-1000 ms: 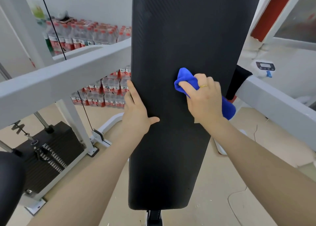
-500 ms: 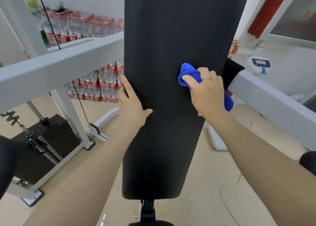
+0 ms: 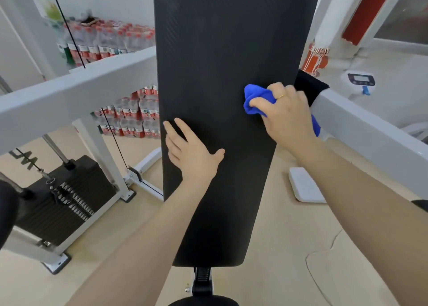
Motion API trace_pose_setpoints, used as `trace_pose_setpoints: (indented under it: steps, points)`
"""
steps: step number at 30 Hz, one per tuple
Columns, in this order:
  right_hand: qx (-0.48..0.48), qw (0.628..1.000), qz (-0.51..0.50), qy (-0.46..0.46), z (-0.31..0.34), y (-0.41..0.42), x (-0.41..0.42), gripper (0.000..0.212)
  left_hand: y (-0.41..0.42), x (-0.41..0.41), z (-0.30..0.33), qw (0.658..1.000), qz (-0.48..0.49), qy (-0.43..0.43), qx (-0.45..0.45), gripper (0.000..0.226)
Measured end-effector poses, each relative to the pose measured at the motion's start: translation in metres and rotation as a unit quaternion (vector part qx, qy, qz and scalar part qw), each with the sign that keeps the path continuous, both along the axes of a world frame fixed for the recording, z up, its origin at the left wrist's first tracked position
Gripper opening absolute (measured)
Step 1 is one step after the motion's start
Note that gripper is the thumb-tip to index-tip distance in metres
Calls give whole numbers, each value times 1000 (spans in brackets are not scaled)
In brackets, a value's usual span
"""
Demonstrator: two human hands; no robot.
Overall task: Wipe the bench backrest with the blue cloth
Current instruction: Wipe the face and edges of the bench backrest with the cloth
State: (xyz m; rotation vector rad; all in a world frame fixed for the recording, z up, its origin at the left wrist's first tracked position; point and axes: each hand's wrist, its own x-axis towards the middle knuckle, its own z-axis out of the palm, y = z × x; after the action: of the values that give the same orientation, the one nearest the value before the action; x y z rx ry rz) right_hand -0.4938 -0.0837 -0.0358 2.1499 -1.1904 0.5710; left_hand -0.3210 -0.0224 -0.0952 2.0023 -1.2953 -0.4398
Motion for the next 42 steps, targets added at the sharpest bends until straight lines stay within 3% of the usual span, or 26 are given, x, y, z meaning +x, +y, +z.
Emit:
trace_pose_setpoints:
  steps: [4,10,13,17,21,26,29,34,38,42]
  points:
    - [-5,994,-16,-111,-28,8,9,27,-2,-6,-9,1000,7,-23,-5,124]
    - [90,995,51,-1,-122,44,-9,44,2,2,-22,992,-13,-127,-8,128]
    - [50,996,72,-3,-97,28,-15,40,1,7,-27,984,-19,-177,5,128]
    - [-24,990,7,-142,-23,-4,-13,28,0,6,-27,982,-15,-190,8,127]
    - [-22,985,6,-170,-46,-3,-14,27,0,6,-31,977,-5,-213,5,126]
    - [33,995,47,-83,-126,27,-33,35,1,5,-30,975,0,-223,4,127]
    - [31,996,65,-48,-108,23,-38,37,2,5,-30,976,-4,-219,1,126]
    - [-76,989,42,-123,-36,-10,-28,30,2,3,-30,976,-6,-216,9,126]
    - [-51,981,29,-183,-82,2,-26,27,3,4,-27,976,-7,-218,16,126]
    - [30,996,55,-64,-131,32,-34,46,6,3,-24,974,-11,-226,28,127]
